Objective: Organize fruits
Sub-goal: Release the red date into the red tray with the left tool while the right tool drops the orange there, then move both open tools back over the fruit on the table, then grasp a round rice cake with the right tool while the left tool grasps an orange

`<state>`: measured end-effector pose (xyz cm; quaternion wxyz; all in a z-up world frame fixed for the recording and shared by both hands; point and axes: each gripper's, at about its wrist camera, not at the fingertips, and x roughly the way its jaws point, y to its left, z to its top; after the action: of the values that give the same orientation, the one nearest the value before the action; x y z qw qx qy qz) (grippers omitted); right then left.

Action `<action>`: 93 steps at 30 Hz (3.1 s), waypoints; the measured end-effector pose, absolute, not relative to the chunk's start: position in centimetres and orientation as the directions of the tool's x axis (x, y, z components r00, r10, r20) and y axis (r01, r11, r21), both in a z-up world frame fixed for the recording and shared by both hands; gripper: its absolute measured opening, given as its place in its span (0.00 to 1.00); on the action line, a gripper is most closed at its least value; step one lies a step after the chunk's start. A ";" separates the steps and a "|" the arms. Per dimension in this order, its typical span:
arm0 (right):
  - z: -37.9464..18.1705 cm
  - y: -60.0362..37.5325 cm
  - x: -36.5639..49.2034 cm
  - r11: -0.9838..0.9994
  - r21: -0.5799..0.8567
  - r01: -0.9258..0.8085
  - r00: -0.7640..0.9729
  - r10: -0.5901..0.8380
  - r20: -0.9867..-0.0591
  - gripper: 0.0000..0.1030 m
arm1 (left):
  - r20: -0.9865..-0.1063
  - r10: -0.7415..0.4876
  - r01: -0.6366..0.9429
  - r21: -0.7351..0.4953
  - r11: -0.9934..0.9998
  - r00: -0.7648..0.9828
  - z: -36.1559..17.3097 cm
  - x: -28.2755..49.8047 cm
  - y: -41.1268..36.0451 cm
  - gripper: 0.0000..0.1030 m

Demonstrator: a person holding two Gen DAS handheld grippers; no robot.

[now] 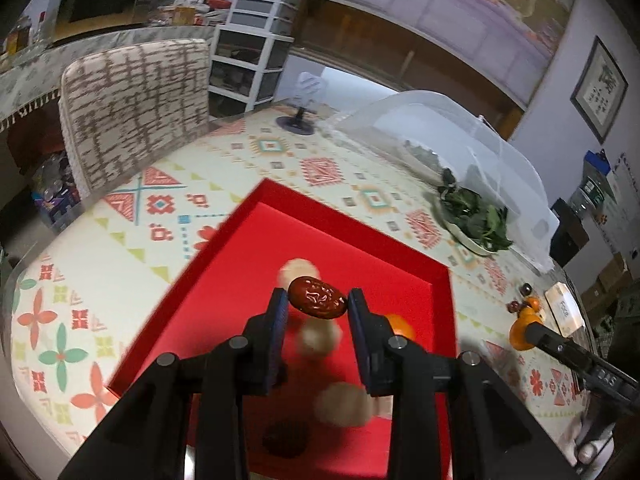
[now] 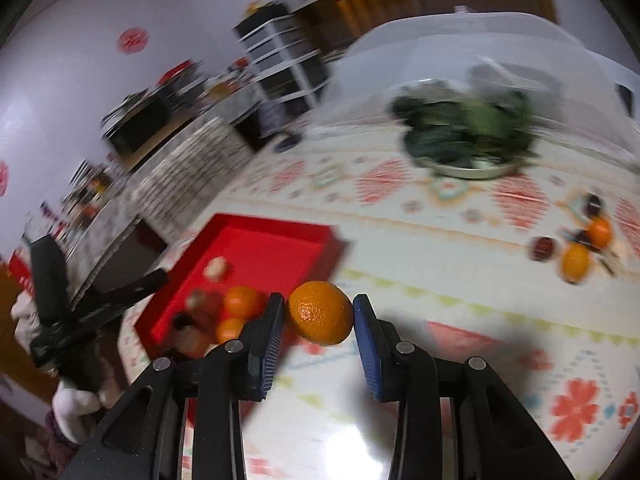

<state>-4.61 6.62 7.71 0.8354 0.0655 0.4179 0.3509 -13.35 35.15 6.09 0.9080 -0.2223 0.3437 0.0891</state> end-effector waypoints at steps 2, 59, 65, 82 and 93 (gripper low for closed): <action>7.7 8.7 -5.0 0.732 0.397 -0.554 0.383 0.647 -0.659 0.37 | -0.668 0.014 -0.328 -0.347 0.879 0.744 5.7 -13.5 36.2 0.29; 7.4 3.8 -5.7 0.797 0.367 -0.479 0.483 0.589 -0.649 0.64 | -0.478 0.044 -0.145 -0.176 0.974 0.877 14.9 -20.0 23.1 0.86; 6.5 -7.0 -5.2 0.864 0.394 -0.313 0.570 0.502 -0.650 0.64 | -0.448 -0.029 -0.033 -0.130 0.991 0.893 16.7 -20.0 17.7 0.86; 4.0 -19.9 -0.8 0.904 0.419 -0.087 0.623 0.378 -0.685 0.64 | -0.607 -0.223 0.106 -0.224 0.969 0.763 12.6 -13.7 10.5 0.86; 3.4 -15.0 9.1 0.935 0.347 -0.080 0.611 0.320 -0.724 0.64 | -0.667 -0.222 0.084 -0.233 0.969 0.711 9.6 -11.4 10.6 0.86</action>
<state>9.07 -14.98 3.40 0.8863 0.1412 0.4264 0.1129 -11.41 10.63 9.59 0.9202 -0.0931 0.3709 -0.0832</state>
